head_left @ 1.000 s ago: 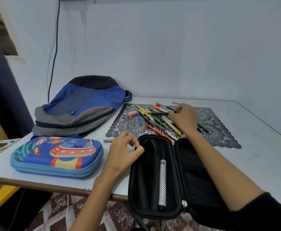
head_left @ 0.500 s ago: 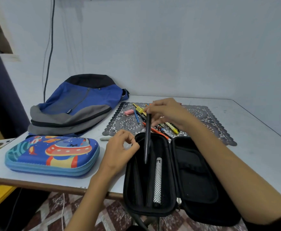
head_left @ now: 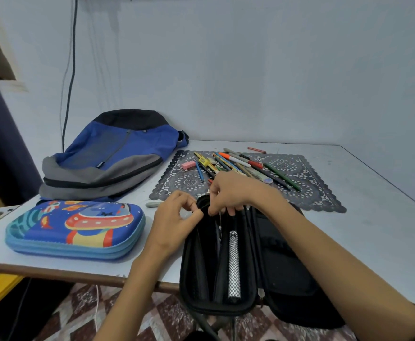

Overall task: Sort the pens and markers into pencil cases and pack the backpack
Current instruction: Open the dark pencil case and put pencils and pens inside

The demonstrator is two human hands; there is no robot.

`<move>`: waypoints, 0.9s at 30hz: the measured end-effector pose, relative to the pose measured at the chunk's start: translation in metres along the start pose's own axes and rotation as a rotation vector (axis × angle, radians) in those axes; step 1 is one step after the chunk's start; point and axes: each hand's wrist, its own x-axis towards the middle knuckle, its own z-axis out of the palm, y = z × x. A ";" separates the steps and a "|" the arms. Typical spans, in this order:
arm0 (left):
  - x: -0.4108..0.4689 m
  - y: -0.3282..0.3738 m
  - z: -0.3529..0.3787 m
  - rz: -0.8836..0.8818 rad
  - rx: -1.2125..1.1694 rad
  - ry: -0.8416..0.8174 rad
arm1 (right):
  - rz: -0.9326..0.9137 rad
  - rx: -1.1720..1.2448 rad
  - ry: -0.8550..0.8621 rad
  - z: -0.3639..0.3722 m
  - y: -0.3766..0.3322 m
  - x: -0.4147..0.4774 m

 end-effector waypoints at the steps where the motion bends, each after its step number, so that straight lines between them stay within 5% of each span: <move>1: 0.000 0.000 0.000 -0.002 -0.001 -0.002 | 0.007 -0.040 0.007 0.001 -0.002 -0.002; 17: 0.001 0.000 -0.001 -0.018 0.000 -0.022 | -0.029 -0.071 -0.117 0.013 -0.009 -0.022; 27: 0.000 0.001 -0.001 -0.009 0.004 -0.029 | -0.023 -0.197 -0.005 0.020 -0.015 -0.027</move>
